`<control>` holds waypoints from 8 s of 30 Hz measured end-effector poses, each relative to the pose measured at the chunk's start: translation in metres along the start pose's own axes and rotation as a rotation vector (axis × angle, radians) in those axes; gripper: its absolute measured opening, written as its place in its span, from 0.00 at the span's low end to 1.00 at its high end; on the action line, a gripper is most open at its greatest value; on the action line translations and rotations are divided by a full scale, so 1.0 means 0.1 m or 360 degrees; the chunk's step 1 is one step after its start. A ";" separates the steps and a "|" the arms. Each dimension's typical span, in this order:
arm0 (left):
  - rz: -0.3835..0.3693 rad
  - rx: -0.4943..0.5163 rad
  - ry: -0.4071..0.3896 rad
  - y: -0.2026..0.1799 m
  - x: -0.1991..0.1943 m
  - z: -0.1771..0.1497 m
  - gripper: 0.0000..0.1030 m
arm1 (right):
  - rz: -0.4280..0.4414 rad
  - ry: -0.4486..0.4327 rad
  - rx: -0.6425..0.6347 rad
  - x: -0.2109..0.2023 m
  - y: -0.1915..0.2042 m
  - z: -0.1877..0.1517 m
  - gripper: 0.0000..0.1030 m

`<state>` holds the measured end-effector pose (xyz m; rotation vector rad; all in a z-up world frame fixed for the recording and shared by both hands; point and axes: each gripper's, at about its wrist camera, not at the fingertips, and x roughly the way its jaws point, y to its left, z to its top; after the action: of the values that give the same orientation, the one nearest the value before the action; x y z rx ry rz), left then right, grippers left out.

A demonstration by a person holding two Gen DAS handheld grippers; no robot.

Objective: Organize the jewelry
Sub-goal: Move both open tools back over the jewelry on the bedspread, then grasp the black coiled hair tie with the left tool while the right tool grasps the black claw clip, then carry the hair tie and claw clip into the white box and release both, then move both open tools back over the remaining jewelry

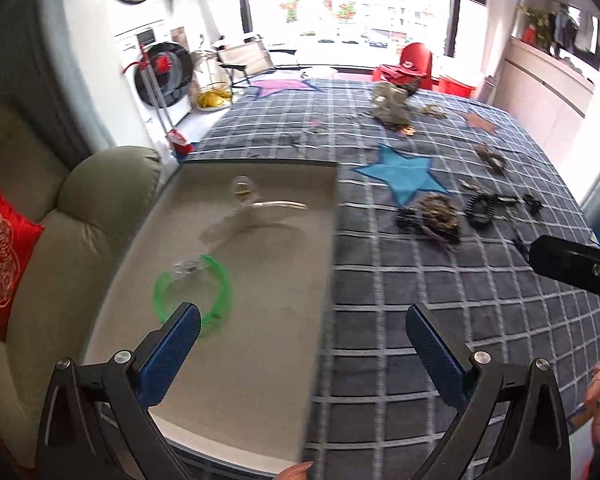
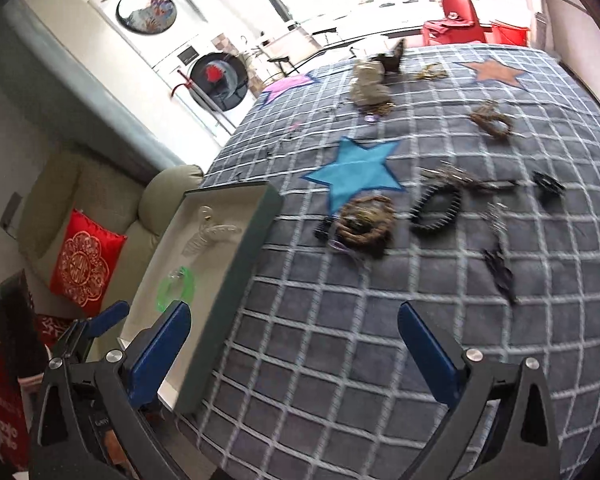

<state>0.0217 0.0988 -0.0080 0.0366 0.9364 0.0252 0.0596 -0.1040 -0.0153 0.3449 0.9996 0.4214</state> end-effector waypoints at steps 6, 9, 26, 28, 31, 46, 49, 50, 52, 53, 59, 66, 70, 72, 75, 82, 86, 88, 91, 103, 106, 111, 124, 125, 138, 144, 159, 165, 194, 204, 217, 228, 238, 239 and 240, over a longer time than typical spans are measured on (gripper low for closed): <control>-0.0049 0.0080 0.0044 -0.37 0.01 -0.02 1.00 | -0.0030 -0.0136 0.0095 -0.30 -0.38 -0.14 1.00; -0.0044 0.0104 0.0059 -0.54 0.06 -0.01 1.00 | -0.0085 -0.0095 0.0120 -0.36 -0.57 -0.16 1.00; -0.0152 0.0197 0.0062 -1.09 0.50 0.40 1.00 | -0.0549 -0.0046 0.0176 -0.50 -1.52 0.03 1.00; -0.0159 0.0215 0.0056 -1.14 0.56 0.47 0.99 | -0.0588 -0.0044 0.0178 -0.47 -1.58 0.10 1.00; -0.0180 0.0258 0.0063 -1.26 0.66 0.56 0.87 | -0.0642 -0.0043 0.0158 -0.41 -1.64 0.21 1.00; -0.0356 0.0441 0.0127 -1.80 1.19 0.84 0.79 | -0.0748 -0.0022 0.0053 0.05 -1.81 0.63 0.87; -0.0343 0.0462 0.0140 -1.86 1.31 0.86 0.78 | -0.0768 -0.0030 0.0022 0.12 -1.82 0.71 0.87; -0.0345 0.0467 0.0149 -1.89 1.36 0.87 0.75 | -0.0778 -0.0029 0.0001 0.16 -1.81 0.74 0.87; -0.0346 0.0472 0.0173 -1.92 1.41 0.88 0.70 | -0.0785 -0.0026 -0.0020 0.21 -1.81 0.77 0.87; -0.0337 0.0485 0.0159 -1.93 1.41 0.88 0.70 | -0.0791 -0.0020 -0.0031 0.25 -1.81 0.79 0.87; -0.0367 0.0509 0.0172 -2.01 1.45 0.89 0.65 | -0.0865 -0.0009 -0.0102 0.41 -1.75 0.83 0.71; -0.0419 0.0524 0.0175 -2.07 1.40 0.88 0.26 | -0.0866 -0.0033 -0.0118 0.41 -1.70 0.83 0.39; -0.0440 0.0481 0.0179 -2.02 1.37 0.87 0.21 | -0.0840 -0.0046 -0.0082 0.37 -1.72 0.81 0.39; -0.0454 0.0450 0.0171 -1.97 1.32 0.87 0.21 | -0.0822 -0.0055 -0.0054 0.32 -1.73 0.80 0.39; -0.0474 0.0430 0.0143 -1.91 1.21 0.86 0.21 | -0.0777 -0.0066 -0.0002 0.22 -1.75 0.76 0.39; -0.0498 0.0420 0.0082 -1.81 0.83 0.67 0.21 | -0.0676 -0.0064 0.0077 0.01 -1.67 0.53 0.39; -0.0521 0.0394 0.0083 -1.72 0.67 0.51 0.21 | -0.0626 -0.0057 0.0106 -0.10 -1.59 0.37 0.39; -0.0516 0.0384 0.0083 -1.67 0.59 0.42 0.21 | -0.0612 -0.0058 0.0107 -0.14 -1.54 0.30 0.39; -0.0488 0.0373 0.0065 -1.59 0.46 0.27 0.21 | -0.0589 -0.0059 0.0104 -0.21 -1.44 0.17 0.39; -0.0445 0.0288 0.0012 -1.19 0.06 -0.22 0.21 | -0.0535 0.0001 0.0058 -0.31 -1.02 -0.28 0.39; -0.0411 0.0307 -0.0035 -1.10 -0.05 -0.33 0.21 | -0.0528 0.0027 0.0028 -0.27 -0.90 -0.37 0.39; -0.0387 0.0277 -0.0083 -0.92 -0.18 -0.43 0.21 | -0.0501 0.0050 -0.0023 -0.21 -0.66 -0.47 0.39; -0.0313 0.0005 -0.0140 -0.11 -0.26 -0.48 0.21 | -0.0395 0.0118 -0.0285 0.15 0.24 -0.40 0.39; -0.0304 -0.0020 -0.0147 -0.04 -0.27 -0.48 0.21 | -0.0385 0.0122 -0.0301 0.19 0.30 -0.39 0.39; -0.0004 -0.0350 -0.0093 1.09 0.07 -0.45 0.21 | -0.0256 0.0198 -0.0580 0.83 1.28 -0.12 0.39; 0.0057 -0.0442 -0.0028 1.45 0.32 -0.46 0.21 | -0.0260 0.0255 -0.0642 1.24 1.54 0.04 0.39; 0.0084 -0.0428 0.0123 1.51 0.69 -0.44 0.21 | -0.0343 0.0375 -0.0631 1.98 1.65 0.18 0.39; 0.0135 -0.0378 0.0132 1.45 0.72 -0.40 0.31 | -0.0358 0.0357 -0.0614 2.07 1.62 0.27 0.39; 0.0284 -0.0316 0.0059 1.19 0.32 -0.30 0.97 | -0.0083 0.0217 -0.0355 1.22 1.15 0.34 0.77; 0.0207 -0.0277 -0.0007 0.87 0.09 -0.17 0.98 | -0.0058 0.0109 -0.0235 0.75 0.68 0.33 0.85; 0.0164 -0.0087 -0.0031 0.22 0.00 0.00 0.98 | -0.0224 0.0036 -0.0126 0.29 -0.08 0.17 1.00; -0.0010 0.0026 0.0007 -0.32 0.11 0.15 0.98 | -0.0474 0.0016 0.0050 -0.05 -0.97 0.02 1.00; -0.0201 0.0171 0.0049 -0.89 0.46 0.46 0.98 | -0.0575 0.0024 0.0032 -0.09 -1.18 -0.04 1.00; -0.0207 0.0179 0.0053 -0.92 0.50 0.48 0.98 | -0.0581 0.0027 0.0020 -0.07 -1.18 -0.04 1.00; -0.0214 0.0184 0.0058 -0.94 0.55 0.52 0.98 | -0.0582 0.0028 0.0013 -0.05 -1.18 -0.04 1.00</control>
<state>0.0966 0.0055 -0.0259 0.0806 0.9746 -0.1531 0.0747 -0.2083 -0.0681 0.1598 1.0562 0.0895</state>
